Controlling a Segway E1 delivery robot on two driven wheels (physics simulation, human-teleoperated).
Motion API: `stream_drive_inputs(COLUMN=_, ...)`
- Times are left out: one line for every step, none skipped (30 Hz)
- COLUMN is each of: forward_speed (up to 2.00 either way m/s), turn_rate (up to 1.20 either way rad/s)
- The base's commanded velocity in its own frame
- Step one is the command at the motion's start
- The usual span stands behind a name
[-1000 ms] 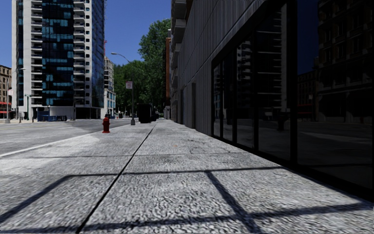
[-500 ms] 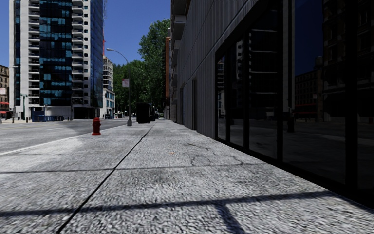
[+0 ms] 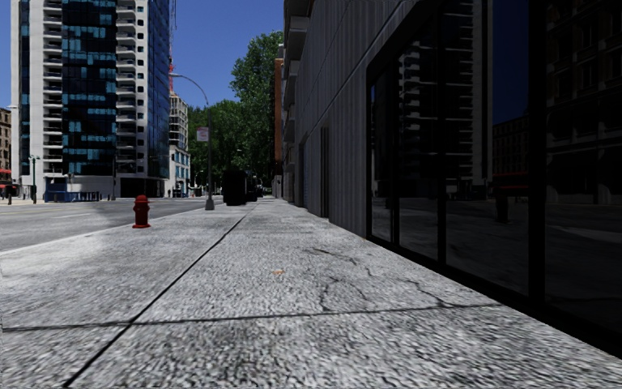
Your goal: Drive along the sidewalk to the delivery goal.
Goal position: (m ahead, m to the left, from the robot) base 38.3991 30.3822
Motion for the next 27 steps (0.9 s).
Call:
stream_drive_inputs(forward_speed=1.75, turn_rate=0.00)
stream_drive_inputs(forward_speed=1.75, turn_rate=0.00)
stream_drive_inputs(forward_speed=1.66, turn_rate=0.00)
stream_drive_inputs(forward_speed=1.62, turn_rate=0.00)
stream_drive_inputs(forward_speed=1.60, turn_rate=0.00)
stream_drive_inputs(forward_speed=1.60, turn_rate=0.00)
stream_drive_inputs(forward_speed=1.64, turn_rate=0.00)
stream_drive_inputs(forward_speed=1.65, turn_rate=0.00)
stream_drive_inputs(forward_speed=1.66, turn_rate=0.00)
stream_drive_inputs(forward_speed=1.66, turn_rate=0.00)
stream_drive_inputs(forward_speed=1.66, turn_rate=0.00)
stream_drive_inputs(forward_speed=1.66, turn_rate=0.00)
stream_drive_inputs(forward_speed=1.66, turn_rate=0.00)
stream_drive_inputs(forward_speed=1.66, turn_rate=0.00)
stream_drive_inputs(forward_speed=1.66, turn_rate=0.00)
stream_drive_inputs(forward_speed=1.66, turn_rate=0.00)
stream_drive_inputs(forward_speed=1.66, turn_rate=0.00)
stream_drive_inputs(forward_speed=1.66, turn_rate=0.00)
stream_drive_inputs(forward_speed=1.66, turn_rate=0.00)
stream_drive_inputs(forward_speed=1.66, turn_rate=0.00)
stream_drive_inputs(forward_speed=1.66, turn_rate=0.00)
stream_drive_inputs(forward_speed=1.66, turn_rate=0.00)
stream_drive_inputs(forward_speed=1.66, turn_rate=0.00)
stream_drive_inputs(forward_speed=1.66, turn_rate=0.00)
stream_drive_inputs(forward_speed=1.66, turn_rate=0.00)
stream_drive_inputs(forward_speed=1.66, turn_rate=0.00)
stream_drive_inputs(forward_speed=1.67, turn_rate=0.00)
